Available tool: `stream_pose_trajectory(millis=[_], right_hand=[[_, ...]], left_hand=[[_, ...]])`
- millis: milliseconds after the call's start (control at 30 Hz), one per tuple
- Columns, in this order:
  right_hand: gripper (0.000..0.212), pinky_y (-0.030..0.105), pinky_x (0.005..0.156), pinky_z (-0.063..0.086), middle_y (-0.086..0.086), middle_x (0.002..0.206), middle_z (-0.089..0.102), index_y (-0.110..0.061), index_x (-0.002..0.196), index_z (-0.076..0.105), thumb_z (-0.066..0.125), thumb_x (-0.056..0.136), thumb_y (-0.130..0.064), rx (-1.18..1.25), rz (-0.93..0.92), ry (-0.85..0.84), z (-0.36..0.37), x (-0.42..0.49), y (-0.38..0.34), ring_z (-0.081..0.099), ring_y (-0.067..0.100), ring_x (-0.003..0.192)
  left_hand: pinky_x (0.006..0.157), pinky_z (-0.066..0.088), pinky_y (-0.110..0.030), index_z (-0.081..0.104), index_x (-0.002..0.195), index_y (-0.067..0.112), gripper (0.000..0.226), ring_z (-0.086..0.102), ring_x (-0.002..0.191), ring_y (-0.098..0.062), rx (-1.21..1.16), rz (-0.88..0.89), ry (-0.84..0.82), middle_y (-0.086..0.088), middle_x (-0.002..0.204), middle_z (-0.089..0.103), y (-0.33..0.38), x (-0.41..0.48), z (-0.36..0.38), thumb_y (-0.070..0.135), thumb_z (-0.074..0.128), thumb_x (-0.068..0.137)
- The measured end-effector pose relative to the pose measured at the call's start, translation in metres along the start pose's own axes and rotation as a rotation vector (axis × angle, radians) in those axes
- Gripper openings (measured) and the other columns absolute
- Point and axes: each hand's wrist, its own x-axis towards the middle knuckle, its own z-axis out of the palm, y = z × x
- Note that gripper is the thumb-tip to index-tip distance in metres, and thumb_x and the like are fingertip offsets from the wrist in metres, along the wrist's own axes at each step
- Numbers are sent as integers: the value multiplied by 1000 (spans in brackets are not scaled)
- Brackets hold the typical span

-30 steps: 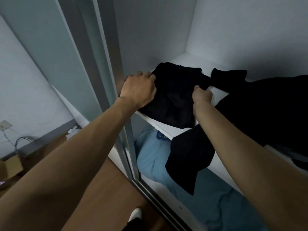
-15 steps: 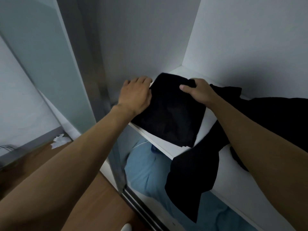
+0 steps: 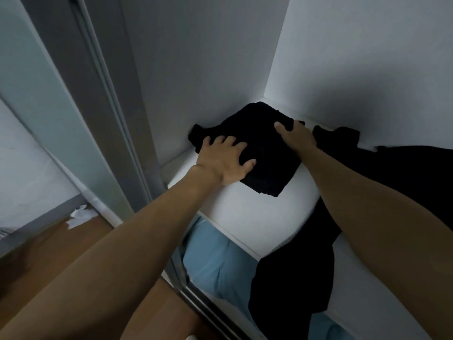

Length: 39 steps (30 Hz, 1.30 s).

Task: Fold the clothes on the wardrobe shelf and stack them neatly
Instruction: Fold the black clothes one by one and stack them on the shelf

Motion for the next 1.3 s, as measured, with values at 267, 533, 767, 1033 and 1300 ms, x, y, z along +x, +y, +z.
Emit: stream_pose_trajectory(millis=[267,533,767,1033,1300], right_hand=[[70,40,91,44,10,115,68,-14,114,64,23,96,-67,-184,-170,29,15,-41,-24,62,31,104],[20,20,85,42,0,107,67,-9,109,70,58,97,-18,174,-139,130,-41,-106,38,60,11,99],[28,19,62,54,-4,84,73,-28,78,69,54,97,-14,352,75,424,-103,-213,115,70,8,71],[23,21,58,51,3,85,72,-21,80,68,57,95,-8,357,340,508,-144,-292,179,67,11,70],[13,23,58,53,0,93,72,-23,86,68,61,94,-16,439,347,512,-162,-328,214,71,13,76]], left_hand=[[122,3,-54,23,155,29,70,7,153,-24,-77,60,19,-2,167,13,-12,7,0,61,34,94],[118,18,-59,39,144,17,58,30,142,-36,-125,-16,-79,-15,153,32,14,22,-15,39,52,92],[97,45,-41,56,127,14,36,53,120,-31,-506,392,202,-9,134,54,102,13,-19,18,55,91],[91,51,-43,34,140,13,74,60,108,-28,-581,414,-204,-9,127,58,201,11,20,46,69,84],[75,46,-33,57,93,18,4,59,88,-20,-764,347,113,2,89,61,216,-8,2,19,59,96]])
